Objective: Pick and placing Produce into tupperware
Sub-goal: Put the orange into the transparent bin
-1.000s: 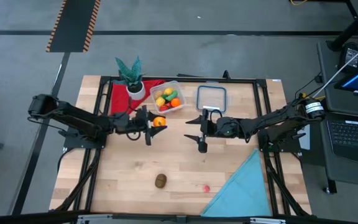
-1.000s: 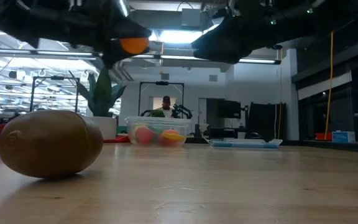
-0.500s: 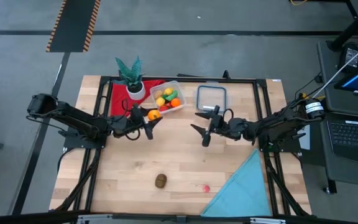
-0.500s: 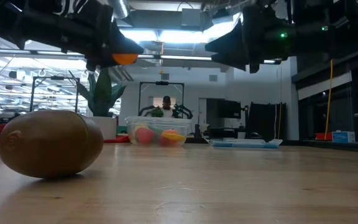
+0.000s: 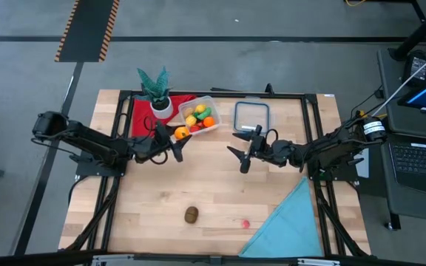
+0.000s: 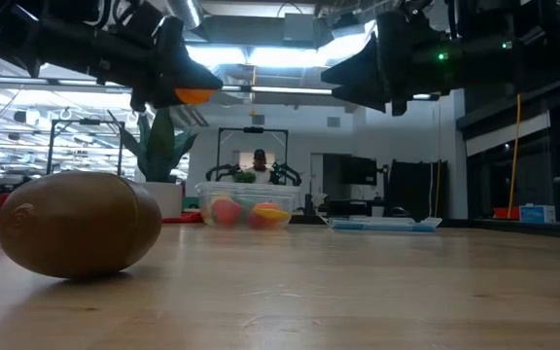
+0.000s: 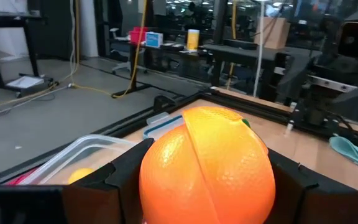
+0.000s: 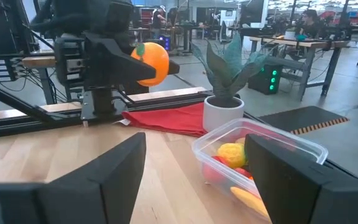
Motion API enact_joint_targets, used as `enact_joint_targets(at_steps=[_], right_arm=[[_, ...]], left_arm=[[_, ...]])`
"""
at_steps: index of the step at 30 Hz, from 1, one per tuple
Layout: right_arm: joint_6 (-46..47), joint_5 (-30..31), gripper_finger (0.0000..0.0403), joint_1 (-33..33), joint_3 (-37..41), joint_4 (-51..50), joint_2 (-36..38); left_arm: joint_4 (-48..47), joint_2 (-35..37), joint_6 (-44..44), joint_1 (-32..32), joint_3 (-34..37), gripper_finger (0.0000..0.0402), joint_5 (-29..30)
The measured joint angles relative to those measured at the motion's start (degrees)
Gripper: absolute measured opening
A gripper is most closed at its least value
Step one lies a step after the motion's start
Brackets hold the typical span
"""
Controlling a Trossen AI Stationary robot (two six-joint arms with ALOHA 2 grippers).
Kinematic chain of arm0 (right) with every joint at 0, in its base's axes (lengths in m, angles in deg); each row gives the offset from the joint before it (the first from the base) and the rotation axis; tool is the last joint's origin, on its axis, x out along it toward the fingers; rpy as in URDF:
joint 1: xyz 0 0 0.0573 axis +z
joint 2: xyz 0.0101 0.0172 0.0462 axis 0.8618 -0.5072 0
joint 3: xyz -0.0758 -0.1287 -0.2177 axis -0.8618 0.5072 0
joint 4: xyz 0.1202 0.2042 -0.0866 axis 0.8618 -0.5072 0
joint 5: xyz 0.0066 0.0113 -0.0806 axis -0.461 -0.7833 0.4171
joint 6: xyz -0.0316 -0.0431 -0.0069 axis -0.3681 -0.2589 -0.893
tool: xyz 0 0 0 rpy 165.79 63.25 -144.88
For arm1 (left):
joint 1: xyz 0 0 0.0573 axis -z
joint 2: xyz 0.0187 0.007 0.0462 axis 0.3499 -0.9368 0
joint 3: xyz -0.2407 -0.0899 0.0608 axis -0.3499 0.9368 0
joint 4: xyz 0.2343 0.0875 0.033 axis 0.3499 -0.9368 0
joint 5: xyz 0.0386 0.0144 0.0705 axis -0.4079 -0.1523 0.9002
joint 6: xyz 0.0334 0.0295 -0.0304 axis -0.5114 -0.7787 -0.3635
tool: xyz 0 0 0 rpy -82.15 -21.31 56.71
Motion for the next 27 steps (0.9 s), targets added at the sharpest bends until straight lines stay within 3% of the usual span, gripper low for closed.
enact_joint_targets(at_steps=[14,21,27], right_arm=[[1.2,0.0,0.0275,0.0,0.0,-0.6,0.0],[1.2,0.0,0.0275,-1.1,0.0,-0.6,0.0],[1.1,0.0,0.0275,-3.2,0.0,-1.0,0.0]], left_arm=[[-4.0,-0.5,5.1,-9.4,-0.1,0.0221,-7.6],[-4.4,-5.8,6.8,-15.6,-1.6,0.0216,-13.1],[-4.6,-12.7,1.4,-20.8,-8.1,0.0218,-16.3]])
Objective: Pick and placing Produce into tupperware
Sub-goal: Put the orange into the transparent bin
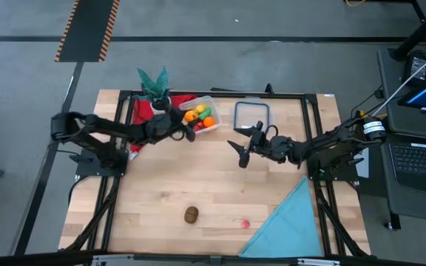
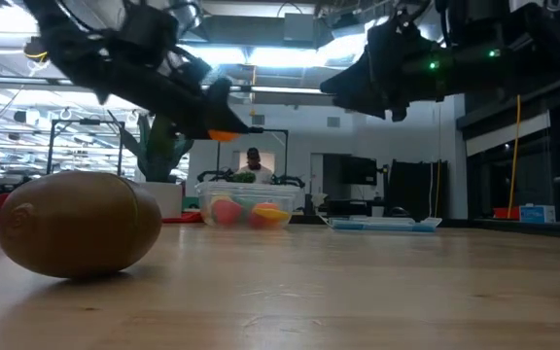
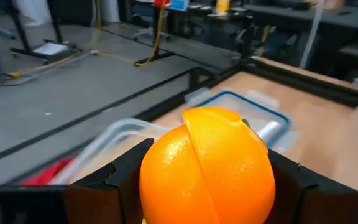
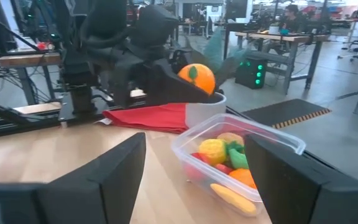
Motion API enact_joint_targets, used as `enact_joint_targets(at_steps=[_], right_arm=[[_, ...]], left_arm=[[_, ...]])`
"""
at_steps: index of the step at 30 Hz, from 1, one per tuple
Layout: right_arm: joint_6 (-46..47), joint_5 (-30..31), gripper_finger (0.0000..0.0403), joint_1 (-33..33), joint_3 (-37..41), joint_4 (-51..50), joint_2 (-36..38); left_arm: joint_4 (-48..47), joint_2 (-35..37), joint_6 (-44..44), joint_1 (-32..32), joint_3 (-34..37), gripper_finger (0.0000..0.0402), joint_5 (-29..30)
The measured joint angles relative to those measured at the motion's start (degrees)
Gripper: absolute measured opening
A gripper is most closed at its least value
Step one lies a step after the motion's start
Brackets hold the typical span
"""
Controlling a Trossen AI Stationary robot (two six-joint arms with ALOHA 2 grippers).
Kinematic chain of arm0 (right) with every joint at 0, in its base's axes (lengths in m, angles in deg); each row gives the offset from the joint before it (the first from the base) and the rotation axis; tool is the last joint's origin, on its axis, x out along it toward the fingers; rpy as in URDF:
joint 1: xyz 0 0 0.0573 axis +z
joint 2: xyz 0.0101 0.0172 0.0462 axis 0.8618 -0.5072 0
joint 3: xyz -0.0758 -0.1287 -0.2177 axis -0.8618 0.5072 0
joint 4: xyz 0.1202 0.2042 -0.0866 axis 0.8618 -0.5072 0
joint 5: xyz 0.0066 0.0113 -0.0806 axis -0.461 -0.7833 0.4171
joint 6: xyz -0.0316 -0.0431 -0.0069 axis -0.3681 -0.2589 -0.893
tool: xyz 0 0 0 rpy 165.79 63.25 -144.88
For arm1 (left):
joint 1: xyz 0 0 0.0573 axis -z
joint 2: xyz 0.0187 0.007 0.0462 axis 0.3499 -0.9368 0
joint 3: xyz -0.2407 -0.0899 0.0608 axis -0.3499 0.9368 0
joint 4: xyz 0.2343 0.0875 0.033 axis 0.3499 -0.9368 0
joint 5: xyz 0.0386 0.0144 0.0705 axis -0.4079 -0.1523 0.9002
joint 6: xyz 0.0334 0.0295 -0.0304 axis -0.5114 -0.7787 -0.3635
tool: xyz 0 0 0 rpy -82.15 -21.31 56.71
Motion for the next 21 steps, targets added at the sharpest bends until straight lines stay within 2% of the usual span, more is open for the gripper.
enact_joint_targets(at_steps=[7,12,16,21], right_arm=[[0.0,0.0,0.0275,-2.9,0.0,-2.3,0.0],[0.0,0.0,0.0275,-4.6,0.0,-4.5,0.0],[0.2,-0.1,0.0275,-5.0,0.0,-5.4,0.0],[0.1,-1.7,0.0275,-5.1,0.0,-5.6,0.0]], left_arm=[[-0.5,-8.4,-0.5,-8.1,-6.7,0.0219,-9.4],[-2.0,-12.3,-0.5,-11.3,-11.2,0.0219,-15.2],[-8.0,-13.4,-0.9,-12.3,-14.6,0.0219,-16.6],[-21.4,-13.3,-1.2,-12.7,-20.1,0.0219,-18.0]])
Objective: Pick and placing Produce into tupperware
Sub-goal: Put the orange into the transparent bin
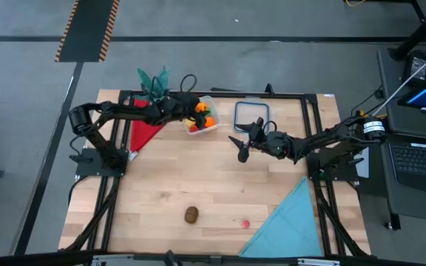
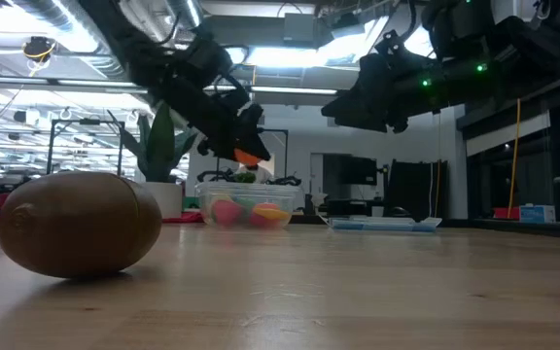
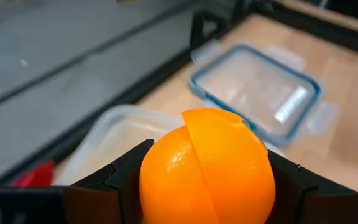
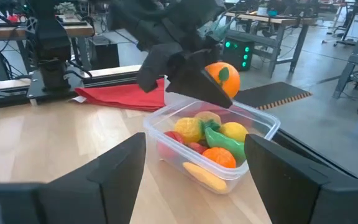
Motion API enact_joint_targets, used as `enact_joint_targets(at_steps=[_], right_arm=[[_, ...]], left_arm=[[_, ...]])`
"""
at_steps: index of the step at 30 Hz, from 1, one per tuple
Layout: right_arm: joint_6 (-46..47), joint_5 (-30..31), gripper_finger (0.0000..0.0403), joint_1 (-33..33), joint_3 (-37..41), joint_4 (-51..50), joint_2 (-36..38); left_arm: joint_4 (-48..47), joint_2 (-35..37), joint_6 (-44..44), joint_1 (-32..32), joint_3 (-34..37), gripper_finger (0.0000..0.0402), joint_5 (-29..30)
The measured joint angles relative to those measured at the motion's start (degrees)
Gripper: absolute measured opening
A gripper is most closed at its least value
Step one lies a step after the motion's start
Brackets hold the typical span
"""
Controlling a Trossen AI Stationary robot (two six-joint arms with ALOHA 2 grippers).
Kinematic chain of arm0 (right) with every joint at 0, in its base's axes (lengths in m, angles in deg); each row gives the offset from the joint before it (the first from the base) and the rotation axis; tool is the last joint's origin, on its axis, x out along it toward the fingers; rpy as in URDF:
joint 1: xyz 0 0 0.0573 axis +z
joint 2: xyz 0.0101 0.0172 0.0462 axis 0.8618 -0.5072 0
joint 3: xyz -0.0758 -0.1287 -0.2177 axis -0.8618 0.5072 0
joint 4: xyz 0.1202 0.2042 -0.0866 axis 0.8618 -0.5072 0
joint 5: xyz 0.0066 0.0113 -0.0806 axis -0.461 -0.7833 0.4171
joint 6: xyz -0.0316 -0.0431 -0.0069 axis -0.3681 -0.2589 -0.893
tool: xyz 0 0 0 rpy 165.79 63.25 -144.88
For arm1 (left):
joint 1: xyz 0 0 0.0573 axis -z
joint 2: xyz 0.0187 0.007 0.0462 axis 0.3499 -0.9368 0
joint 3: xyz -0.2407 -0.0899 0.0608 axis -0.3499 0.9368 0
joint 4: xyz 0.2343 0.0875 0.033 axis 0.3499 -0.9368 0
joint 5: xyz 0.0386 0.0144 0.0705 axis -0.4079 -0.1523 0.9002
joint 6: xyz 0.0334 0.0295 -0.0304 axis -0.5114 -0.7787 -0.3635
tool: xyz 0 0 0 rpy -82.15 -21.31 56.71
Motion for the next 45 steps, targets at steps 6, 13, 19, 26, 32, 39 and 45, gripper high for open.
enact_joint_targets(at_steps=[6,13,19,26,32,39,45], right_arm=[[-0.1,0.0,0.0275,0.0,0.0,-0.3,0.0],[-0.1,-0.1,0.0275,0.0,0.0,-0.3,0.0],[-0.3,-0.1,0.0275,0.0,0.0,-0.5,0.0],[-0.2,-0.1,0.0275,-0.3,0.0,-0.8,0.0],[-0.9,-0.1,0.0275,-0.5,0.0,-0.9,0.0],[-1.4,-0.1,0.0275,-1.0,0.0,-0.9,0.0],[-1.4,-0.1,0.0275,-1.1,0.0,-0.9,0.0]], left_arm=[[-15.2,0.0,0.7,-0.1,-6.9,0.0219,-3.2],[-25.3,-0.8,1.0,-1.5,-11.5,0.0219,-5.6],[-24.8,-2.7,1.8,-3.0,-12.5,0.0219,-6.3],[-21.6,-6.6,5.6,-6.6,-13.4,0.0219,-15.2],[-20.9,-9.4,5.7,-7.9,-13.4,0.0219,-15.7],[-19.7,-10.2,5.6,-8.1,-13.4,0.0227,-16.4],[-18.3,-10.2,4.9,-8.1,-13.4,0.0241,-17.6]])
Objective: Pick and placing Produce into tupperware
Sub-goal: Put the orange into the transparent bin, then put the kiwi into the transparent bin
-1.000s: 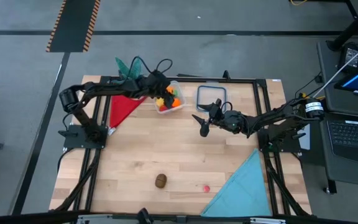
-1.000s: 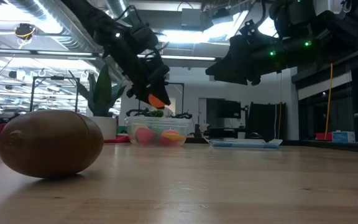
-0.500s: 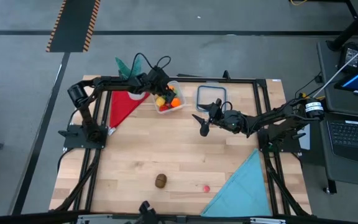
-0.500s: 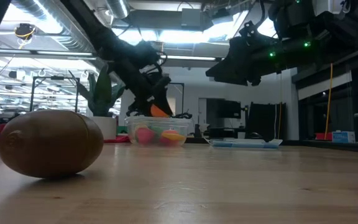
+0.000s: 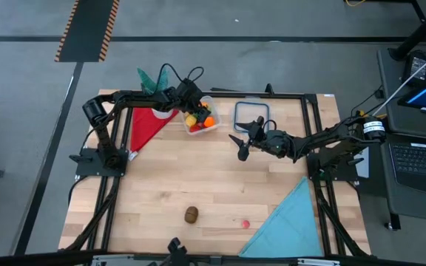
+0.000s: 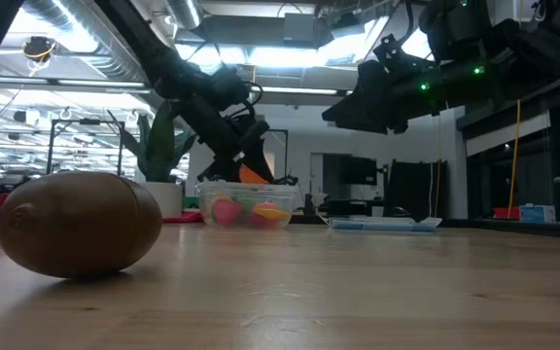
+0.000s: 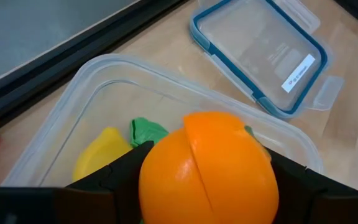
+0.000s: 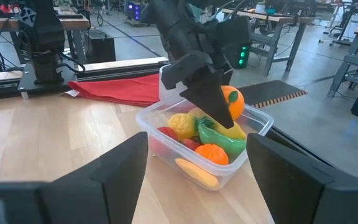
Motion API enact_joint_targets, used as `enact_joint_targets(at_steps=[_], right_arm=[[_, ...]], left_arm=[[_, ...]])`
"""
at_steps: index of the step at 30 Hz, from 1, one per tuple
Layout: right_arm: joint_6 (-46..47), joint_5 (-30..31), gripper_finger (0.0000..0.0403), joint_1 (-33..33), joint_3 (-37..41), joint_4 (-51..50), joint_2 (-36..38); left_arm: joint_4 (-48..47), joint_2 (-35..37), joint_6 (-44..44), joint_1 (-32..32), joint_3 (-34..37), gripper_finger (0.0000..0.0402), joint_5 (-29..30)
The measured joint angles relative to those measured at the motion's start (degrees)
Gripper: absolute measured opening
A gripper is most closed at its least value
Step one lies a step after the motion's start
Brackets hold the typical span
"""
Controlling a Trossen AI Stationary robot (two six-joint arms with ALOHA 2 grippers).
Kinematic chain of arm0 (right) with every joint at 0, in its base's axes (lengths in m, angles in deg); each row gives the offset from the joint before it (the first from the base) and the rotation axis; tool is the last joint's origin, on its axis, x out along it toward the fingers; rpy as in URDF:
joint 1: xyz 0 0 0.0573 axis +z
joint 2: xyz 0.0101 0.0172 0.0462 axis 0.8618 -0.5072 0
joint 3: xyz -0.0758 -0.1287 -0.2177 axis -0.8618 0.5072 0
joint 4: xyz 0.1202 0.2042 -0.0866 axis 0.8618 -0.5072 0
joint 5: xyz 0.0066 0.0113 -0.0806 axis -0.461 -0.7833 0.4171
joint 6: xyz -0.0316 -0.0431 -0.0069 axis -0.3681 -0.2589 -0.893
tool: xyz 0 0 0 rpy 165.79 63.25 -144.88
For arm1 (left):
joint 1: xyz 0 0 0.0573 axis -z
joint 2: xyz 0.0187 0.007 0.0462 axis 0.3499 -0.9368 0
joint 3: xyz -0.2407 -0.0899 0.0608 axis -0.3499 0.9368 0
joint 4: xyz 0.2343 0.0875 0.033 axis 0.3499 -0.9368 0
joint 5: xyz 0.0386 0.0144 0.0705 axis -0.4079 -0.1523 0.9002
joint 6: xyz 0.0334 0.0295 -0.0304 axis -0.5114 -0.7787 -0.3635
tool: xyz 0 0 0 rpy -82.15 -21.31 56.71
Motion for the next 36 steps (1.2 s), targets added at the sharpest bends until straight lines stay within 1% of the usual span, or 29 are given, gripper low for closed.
enact_joint_targets(at_steps=[6,9,16,21,26,32,34,36], right_arm=[[0.1,0.0,0.0275,0.0,0.0,0.0,0.0],[0.1,0.0,0.0275,0.0,0.0,0.0,0.0],[0.2,0.0,0.0275,0.0,0.0,0.0,0.0],[0.0,0.0,0.0275,0.0,0.0,0.0,0.0],[-0.1,0.0,0.0275,0.0,0.0,0.0,0.0],[-0.2,0.0,0.0275,0.0,0.0,0.0,0.0],[-0.2,0.0,0.0275,0.0,0.0,0.1,0.0],[-0.4,0.0,0.0275,0.0,0.0,0.1,0.0]], left_arm=[[0.0,0.0,-0.8,0.0,0.0,0.0241,0.0],[0.1,0.0,-1.0,0.0,0.0,0.0252,0.1],[0.8,0.0,-0.9,0.0,0.0,0.0291,0.1],[1.6,0.5,-0.9,-0.3,0.1,0.0298,0.0],[1.6,3.6,-2.6,-0.2,0.1,0.0292,0.1],[-0.8,9.9,-6.0,1.6,0.5,0.0295,0.4],[0.1,12.3,-6.2,2.8,2.6,0.0295,1.6],[2.4,15.1,-5.8,4.2,6.3,0.0294,2.9]])
